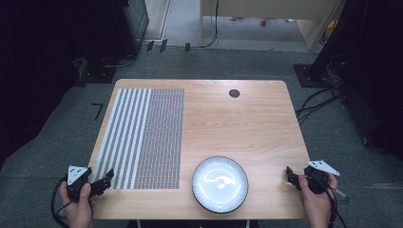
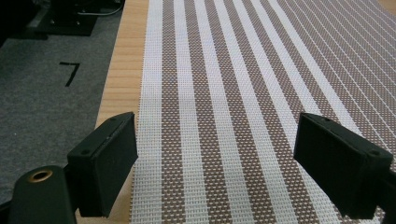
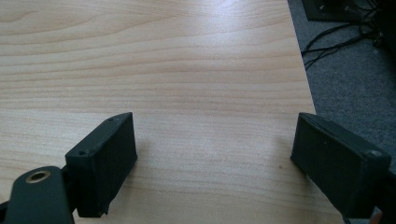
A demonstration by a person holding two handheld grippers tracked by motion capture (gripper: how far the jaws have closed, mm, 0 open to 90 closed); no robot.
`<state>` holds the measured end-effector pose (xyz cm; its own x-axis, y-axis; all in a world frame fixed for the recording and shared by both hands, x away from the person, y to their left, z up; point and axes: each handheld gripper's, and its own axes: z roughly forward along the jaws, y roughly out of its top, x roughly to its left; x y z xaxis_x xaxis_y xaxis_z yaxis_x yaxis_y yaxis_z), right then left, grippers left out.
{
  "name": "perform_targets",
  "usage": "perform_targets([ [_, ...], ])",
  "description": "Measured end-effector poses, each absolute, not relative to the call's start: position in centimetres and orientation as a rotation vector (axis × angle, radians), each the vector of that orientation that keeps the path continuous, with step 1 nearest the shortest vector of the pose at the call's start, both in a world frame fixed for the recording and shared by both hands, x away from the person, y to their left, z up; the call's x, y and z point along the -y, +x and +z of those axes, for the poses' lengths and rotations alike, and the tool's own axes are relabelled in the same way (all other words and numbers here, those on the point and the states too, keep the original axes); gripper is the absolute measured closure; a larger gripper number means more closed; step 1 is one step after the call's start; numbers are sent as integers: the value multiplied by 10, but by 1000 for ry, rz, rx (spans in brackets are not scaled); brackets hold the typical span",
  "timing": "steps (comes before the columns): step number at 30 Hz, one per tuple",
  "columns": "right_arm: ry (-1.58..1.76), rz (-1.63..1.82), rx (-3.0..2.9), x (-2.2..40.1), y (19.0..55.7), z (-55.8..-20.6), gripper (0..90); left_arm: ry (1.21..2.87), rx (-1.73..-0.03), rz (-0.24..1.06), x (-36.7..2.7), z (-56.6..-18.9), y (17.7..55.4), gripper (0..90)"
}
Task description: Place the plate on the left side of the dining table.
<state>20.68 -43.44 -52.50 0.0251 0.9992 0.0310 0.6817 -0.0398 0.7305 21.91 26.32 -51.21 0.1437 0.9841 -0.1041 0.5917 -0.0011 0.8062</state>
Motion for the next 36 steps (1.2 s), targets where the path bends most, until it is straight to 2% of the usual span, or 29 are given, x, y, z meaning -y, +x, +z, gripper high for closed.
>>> perform_targets([
  [36, 1752, 823, -1665, 427, 199, -510, 146, 1664, -1535, 688, -264, -510, 217, 133],
])
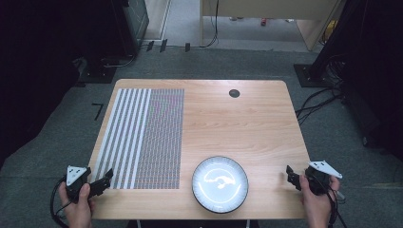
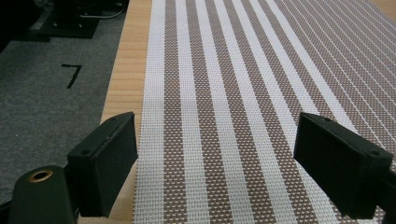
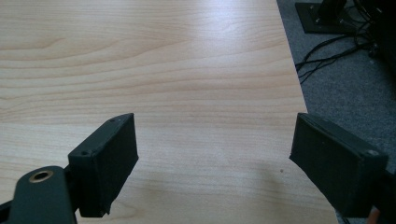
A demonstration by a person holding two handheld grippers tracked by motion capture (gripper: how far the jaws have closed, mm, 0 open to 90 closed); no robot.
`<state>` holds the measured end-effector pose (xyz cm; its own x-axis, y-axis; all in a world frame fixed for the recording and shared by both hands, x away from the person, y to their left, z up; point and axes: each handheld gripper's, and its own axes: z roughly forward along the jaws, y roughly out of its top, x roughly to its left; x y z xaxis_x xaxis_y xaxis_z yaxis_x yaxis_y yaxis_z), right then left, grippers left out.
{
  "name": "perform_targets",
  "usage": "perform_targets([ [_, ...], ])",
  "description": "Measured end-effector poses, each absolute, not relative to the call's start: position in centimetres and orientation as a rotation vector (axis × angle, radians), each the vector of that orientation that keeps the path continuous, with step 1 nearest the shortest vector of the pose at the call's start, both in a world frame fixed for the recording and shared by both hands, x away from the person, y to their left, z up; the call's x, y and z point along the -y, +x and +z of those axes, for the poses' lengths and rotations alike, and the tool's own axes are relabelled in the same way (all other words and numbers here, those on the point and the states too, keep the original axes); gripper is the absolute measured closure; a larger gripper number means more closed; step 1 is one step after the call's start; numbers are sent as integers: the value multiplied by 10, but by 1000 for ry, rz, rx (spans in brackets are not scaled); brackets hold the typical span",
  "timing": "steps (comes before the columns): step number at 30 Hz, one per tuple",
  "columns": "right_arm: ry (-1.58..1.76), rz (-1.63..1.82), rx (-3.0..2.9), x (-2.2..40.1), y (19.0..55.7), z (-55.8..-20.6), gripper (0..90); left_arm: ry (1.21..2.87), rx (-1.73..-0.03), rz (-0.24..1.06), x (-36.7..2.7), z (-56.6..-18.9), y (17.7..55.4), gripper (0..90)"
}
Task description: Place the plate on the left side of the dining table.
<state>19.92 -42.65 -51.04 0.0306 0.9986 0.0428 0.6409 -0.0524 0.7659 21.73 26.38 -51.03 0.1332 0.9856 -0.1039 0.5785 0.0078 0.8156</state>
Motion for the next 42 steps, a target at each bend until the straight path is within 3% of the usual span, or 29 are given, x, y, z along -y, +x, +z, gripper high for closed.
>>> perform_targets([
  [42, 1661, 917, -1712, 393, 194, -492, 149, 1683, -1453, 687, -241, -499, 209, 133],
])
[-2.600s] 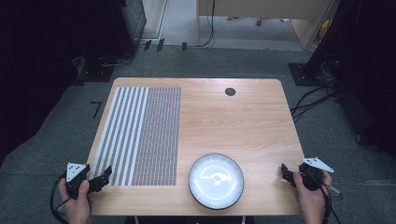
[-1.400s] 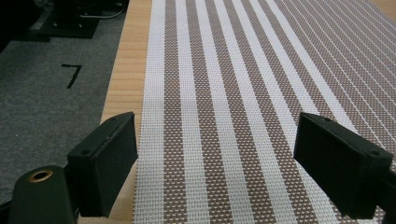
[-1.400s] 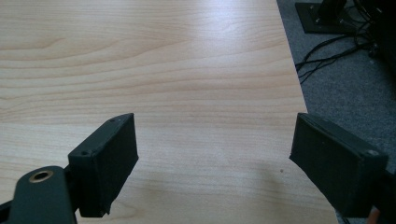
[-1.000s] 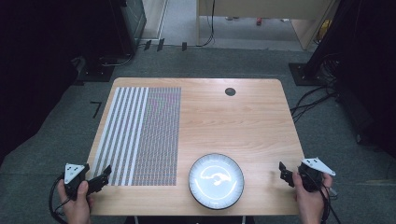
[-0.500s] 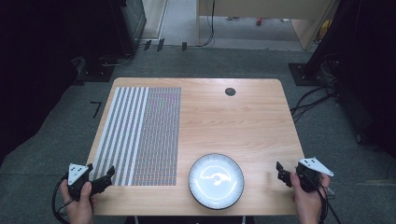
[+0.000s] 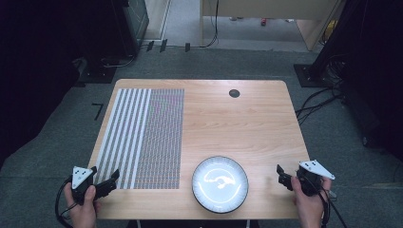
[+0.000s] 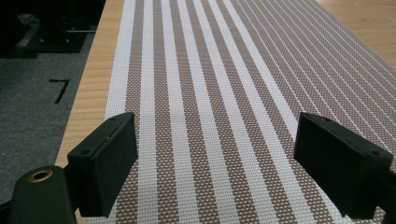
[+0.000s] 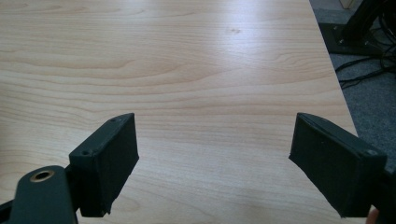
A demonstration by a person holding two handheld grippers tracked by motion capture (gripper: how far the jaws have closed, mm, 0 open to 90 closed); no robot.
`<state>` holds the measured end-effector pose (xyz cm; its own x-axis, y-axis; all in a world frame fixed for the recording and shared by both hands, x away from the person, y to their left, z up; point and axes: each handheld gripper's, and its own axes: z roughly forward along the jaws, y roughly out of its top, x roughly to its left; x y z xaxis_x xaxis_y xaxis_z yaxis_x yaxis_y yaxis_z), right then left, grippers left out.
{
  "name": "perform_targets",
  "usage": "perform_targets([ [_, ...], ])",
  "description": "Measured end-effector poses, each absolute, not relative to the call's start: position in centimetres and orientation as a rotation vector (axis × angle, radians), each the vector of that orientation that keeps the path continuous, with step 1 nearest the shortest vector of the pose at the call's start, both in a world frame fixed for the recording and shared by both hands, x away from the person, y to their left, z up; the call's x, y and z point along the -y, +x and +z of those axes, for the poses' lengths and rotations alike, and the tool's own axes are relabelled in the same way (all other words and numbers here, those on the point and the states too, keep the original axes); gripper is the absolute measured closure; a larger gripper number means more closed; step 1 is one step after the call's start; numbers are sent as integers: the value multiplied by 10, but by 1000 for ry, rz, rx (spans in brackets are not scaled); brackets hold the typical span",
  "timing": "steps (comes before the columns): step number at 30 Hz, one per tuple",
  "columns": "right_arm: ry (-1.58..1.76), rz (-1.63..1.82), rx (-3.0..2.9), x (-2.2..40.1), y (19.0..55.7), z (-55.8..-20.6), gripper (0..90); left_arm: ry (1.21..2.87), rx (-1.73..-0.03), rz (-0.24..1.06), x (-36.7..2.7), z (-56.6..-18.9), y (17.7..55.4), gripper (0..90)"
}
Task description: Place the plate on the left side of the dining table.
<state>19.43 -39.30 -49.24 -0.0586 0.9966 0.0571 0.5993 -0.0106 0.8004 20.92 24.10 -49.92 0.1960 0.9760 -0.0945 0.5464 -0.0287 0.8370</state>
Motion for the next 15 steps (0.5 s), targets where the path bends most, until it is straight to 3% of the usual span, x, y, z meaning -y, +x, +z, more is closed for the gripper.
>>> perform_targets([
  [15, 1638, 951, -1733, 381, 194, -489, 149, 1700, -1429, 688, -231, -498, 208, 134],
])
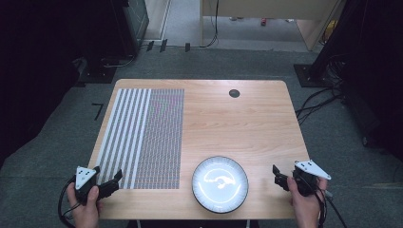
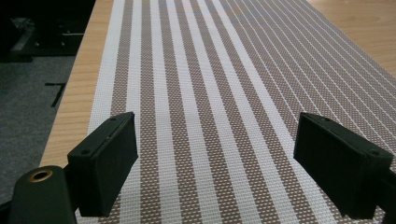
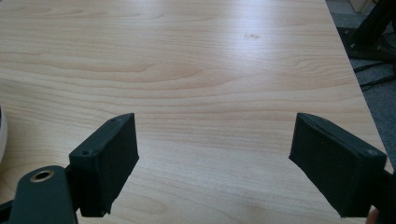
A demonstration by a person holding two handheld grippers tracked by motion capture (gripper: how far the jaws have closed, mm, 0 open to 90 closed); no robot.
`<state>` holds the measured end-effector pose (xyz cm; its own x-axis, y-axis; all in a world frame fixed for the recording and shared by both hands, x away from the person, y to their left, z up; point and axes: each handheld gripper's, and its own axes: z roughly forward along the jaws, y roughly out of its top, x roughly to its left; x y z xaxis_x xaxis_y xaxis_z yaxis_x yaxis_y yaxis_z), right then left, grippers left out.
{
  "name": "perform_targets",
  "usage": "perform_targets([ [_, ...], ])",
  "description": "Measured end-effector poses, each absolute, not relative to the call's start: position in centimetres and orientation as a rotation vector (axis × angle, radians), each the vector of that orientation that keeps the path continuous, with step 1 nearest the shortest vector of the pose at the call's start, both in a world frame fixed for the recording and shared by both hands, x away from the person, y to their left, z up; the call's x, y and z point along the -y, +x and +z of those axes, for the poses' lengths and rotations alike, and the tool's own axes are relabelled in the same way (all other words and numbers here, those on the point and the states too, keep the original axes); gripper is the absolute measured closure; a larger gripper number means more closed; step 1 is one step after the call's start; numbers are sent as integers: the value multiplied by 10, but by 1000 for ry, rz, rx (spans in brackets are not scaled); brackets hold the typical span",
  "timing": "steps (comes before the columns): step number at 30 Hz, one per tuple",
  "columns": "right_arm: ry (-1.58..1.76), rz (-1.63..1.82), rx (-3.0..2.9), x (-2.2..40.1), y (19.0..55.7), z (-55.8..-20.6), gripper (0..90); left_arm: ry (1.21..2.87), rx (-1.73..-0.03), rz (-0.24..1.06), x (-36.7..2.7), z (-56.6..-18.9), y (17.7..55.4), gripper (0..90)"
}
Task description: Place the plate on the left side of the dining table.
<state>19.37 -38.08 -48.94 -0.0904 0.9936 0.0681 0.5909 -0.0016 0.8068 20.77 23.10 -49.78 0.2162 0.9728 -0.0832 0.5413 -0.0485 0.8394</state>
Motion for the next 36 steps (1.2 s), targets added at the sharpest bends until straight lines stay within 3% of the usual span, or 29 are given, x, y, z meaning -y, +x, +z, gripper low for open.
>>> perform_targets([
  [36, 1589, 1040, -1803, 351, 192, -485, 152, 1731, -1361, 642, -200, -495, 204, 134],
])
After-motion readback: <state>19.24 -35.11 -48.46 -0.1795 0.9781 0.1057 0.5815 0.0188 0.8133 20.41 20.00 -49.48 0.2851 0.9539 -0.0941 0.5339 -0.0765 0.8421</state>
